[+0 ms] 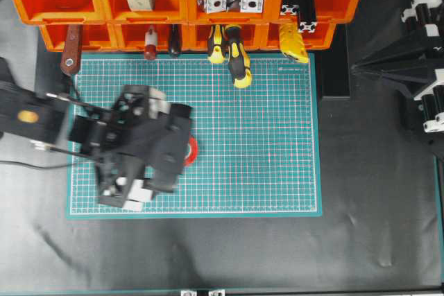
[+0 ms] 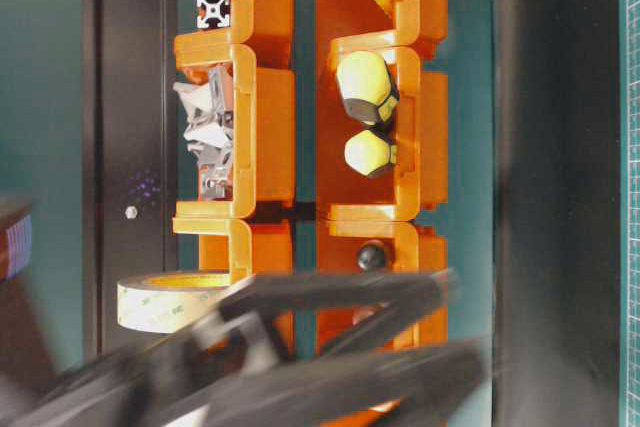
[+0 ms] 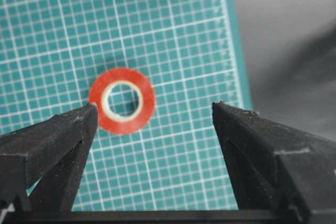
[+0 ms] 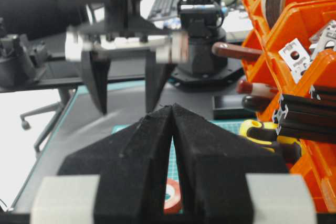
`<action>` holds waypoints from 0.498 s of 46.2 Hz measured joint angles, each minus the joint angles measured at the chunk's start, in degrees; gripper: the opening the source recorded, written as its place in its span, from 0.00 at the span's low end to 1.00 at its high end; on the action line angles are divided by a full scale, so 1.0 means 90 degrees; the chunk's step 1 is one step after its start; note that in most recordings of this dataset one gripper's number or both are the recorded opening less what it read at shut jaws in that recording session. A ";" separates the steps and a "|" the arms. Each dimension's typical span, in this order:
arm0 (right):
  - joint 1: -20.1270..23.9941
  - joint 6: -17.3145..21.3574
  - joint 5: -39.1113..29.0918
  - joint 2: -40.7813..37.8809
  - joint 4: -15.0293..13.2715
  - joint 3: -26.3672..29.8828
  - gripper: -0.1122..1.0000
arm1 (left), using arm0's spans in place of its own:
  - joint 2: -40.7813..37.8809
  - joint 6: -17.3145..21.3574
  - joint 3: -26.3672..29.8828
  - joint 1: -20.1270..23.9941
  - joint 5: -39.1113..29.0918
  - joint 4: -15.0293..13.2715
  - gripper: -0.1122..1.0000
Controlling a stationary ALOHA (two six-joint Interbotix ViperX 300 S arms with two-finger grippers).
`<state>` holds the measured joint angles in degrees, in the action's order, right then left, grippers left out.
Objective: Pick vinyl tape from container rack with left arm.
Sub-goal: 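Lower the red tape onto the mat center and open the left gripper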
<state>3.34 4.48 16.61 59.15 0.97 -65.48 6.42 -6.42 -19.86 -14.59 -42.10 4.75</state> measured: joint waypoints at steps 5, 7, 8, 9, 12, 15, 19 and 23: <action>0.0000 0.0000 0.0000 0.0029 0.0000 0.0000 0.09 | 0.0527 -0.0127 -0.0283 -0.0039 0.0010 0.0000 0.85; 0.0000 0.0000 -0.0010 0.0039 -0.0010 0.0000 0.09 | 0.0869 -0.0156 -0.0469 -0.0059 0.0010 0.0000 0.85; 0.0000 -0.0010 0.0000 0.0049 0.0000 -0.0010 0.09 | 0.1006 -0.0156 -0.0547 -0.0078 0.0010 0.0000 0.85; 0.0000 0.0000 -0.0010 0.0059 0.0000 0.0000 0.09 | 0.1152 -0.0166 -0.0615 -0.0088 0.0010 0.0000 0.85; 0.0000 0.0000 0.0000 0.0078 0.0000 -0.0010 0.09 | 0.1660 -0.0176 -0.0889 -0.0137 0.0029 0.0000 0.84; -0.0010 0.0000 0.0000 0.0088 -0.0010 -0.0010 0.09 | 0.2129 -0.0176 -0.1143 -0.0156 0.0098 0.0000 0.83; 0.0000 0.0000 0.0000 0.0098 -0.0010 0.0000 0.09 | 0.2764 -0.0176 -0.1533 -0.0186 0.0303 0.0000 0.82; 0.0000 0.0000 0.0000 0.0137 0.0000 -0.0020 0.09 | 0.3408 -0.0186 -0.1855 -0.0195 0.0596 0.0000 0.80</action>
<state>3.34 4.48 16.61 60.38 0.97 -65.65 37.09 -8.09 -36.56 -16.35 -36.74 4.75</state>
